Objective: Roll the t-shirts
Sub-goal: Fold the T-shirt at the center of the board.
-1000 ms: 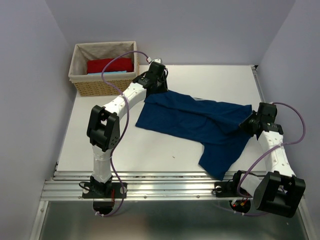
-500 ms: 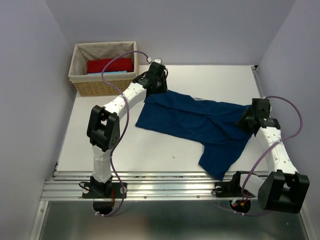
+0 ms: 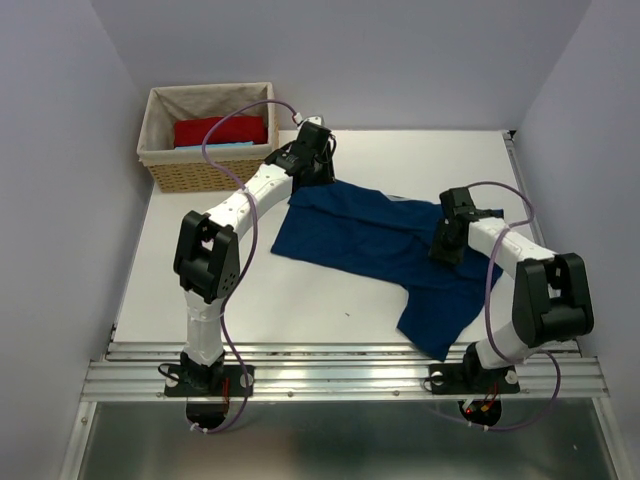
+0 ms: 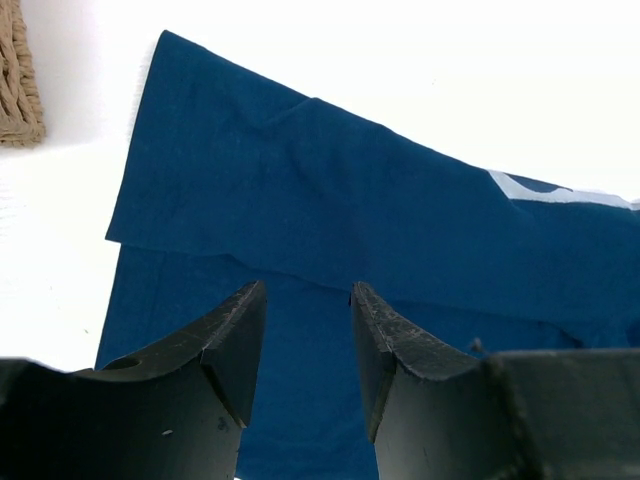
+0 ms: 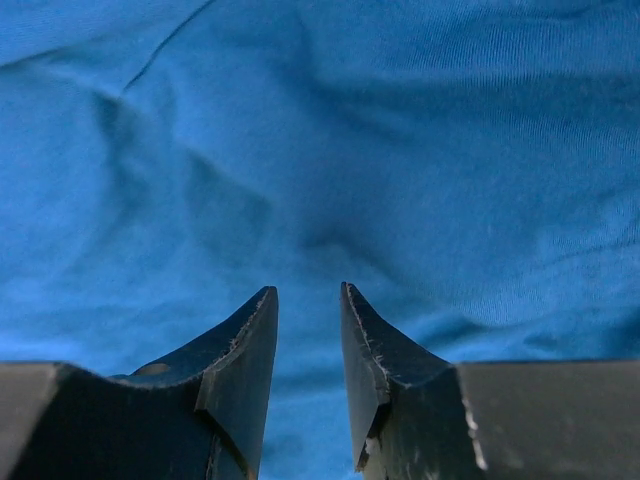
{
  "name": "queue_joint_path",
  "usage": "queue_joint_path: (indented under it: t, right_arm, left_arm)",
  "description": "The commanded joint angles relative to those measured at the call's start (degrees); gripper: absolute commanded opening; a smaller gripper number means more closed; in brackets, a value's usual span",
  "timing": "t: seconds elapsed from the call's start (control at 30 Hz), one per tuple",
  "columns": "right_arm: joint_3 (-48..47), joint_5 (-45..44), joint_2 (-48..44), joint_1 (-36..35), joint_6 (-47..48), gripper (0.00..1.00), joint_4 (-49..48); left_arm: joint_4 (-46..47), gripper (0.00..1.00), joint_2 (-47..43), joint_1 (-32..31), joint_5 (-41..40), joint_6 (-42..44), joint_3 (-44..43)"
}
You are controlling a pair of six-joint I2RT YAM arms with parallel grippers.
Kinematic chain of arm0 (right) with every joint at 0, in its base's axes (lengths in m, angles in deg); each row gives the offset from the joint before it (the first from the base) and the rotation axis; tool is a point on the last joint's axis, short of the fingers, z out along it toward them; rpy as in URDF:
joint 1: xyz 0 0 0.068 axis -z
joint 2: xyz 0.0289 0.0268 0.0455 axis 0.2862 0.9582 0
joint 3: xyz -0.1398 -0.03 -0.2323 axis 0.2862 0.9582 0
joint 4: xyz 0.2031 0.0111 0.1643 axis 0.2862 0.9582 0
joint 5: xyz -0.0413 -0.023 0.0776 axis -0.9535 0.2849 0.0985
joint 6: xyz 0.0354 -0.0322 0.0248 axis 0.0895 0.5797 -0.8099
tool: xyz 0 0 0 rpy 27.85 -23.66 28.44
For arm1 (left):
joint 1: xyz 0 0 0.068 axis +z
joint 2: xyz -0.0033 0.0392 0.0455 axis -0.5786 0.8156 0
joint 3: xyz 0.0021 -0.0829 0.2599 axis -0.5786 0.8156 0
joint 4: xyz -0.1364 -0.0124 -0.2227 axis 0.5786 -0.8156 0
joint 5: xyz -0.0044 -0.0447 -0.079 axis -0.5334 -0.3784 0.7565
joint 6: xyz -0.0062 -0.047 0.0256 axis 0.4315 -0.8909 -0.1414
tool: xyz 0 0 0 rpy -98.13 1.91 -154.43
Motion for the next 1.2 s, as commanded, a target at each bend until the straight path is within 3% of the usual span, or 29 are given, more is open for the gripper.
queue_joint_path:
  t: [0.0,0.47,0.7,0.83,1.0,1.17]
  right_arm:
    - [-3.37,-4.28,2.9,0.16,1.37,0.37,-3.91]
    - [-3.63,-13.68,6.51,0.16,1.8,0.37,-5.23]
    - [-2.31,-14.13,7.56,0.16,2.25,0.37,-5.93]
    - [-1.43,-14.22,8.09,0.16,2.16,0.27,-6.72]
    - [-1.43,-13.87,6.78,0.16,2.07,0.03,-6.55]
    - [-1.78,-11.77,3.62,0.16,2.07,0.01,-4.62]
  left_arm:
    - [-0.5,0.5,-1.65,-0.42,-0.62,0.73,-2.0]
    - [-0.86,0.5,-2.26,-0.42,-1.33,1.26,-1.21]
    - [-0.51,0.5,-2.35,-0.42,-1.06,0.99,-1.12]
    - [-0.59,0.5,-2.18,-0.33,-0.89,0.91,-1.12]
    - [-0.5,0.5,-2.44,-0.33,-0.97,0.91,-0.95]
    - [-0.59,0.5,-2.79,-0.42,-1.24,0.99,-0.59]
